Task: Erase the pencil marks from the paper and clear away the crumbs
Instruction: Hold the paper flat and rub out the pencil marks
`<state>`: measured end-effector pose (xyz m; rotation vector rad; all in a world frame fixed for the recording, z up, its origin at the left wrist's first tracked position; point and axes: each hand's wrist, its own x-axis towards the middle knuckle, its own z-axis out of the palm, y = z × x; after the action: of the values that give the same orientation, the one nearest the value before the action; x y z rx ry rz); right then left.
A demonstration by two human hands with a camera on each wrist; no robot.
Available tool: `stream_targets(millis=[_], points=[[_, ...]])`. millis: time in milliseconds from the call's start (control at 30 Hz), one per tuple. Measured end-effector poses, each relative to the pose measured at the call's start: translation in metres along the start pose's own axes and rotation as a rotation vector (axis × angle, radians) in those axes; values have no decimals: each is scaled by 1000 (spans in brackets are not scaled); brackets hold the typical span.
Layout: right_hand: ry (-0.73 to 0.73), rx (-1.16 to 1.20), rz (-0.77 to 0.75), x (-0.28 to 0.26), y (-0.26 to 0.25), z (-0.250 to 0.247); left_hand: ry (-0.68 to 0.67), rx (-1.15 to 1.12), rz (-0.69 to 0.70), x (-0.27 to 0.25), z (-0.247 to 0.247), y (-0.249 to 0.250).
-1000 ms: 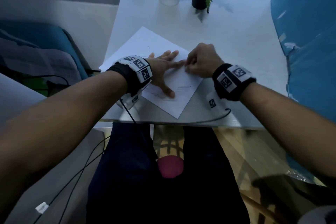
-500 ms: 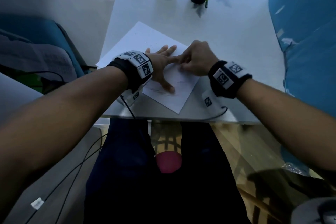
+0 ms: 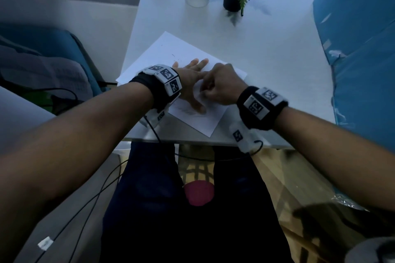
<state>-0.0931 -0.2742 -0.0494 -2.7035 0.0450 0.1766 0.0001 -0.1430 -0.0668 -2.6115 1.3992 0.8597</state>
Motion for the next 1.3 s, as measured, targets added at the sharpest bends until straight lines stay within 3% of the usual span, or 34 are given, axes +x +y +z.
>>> stream_targets(millis=[133,267,367,500,600,667,767,833,967,1167,1200,1300], points=[[176,37,148,11,26,-16,-4,14,-2,-2,1,-1],[37,47,7,-1,9,-4,12,19,21,-1,2,-1],[154,92,120,5,36,-26,24,45,44,-5,4,-5],[124,76,193,-1,56,-25,59,180,50,-11,3,-7],[144,120,207,-1,58,-22,167,358,14,-21,-4,6],[141,122,202,1,59,-24,192,387,115,-29,1,24],[120,93,182,1,58,-25,76,309,376,-39,26,55],[124,110,179,2,59,-23,35,238,436,-44,44,66],[128,127,181,1,61,-21,-6,138,315,-39,43,54],[66,254,216,-1,62,-31,118,223,-130,-17,6,13],[63,255,222,-1,62,-31,149,212,-121,-17,4,14],[77,211,217,-1,60,-29,125,102,148,-26,10,24]])
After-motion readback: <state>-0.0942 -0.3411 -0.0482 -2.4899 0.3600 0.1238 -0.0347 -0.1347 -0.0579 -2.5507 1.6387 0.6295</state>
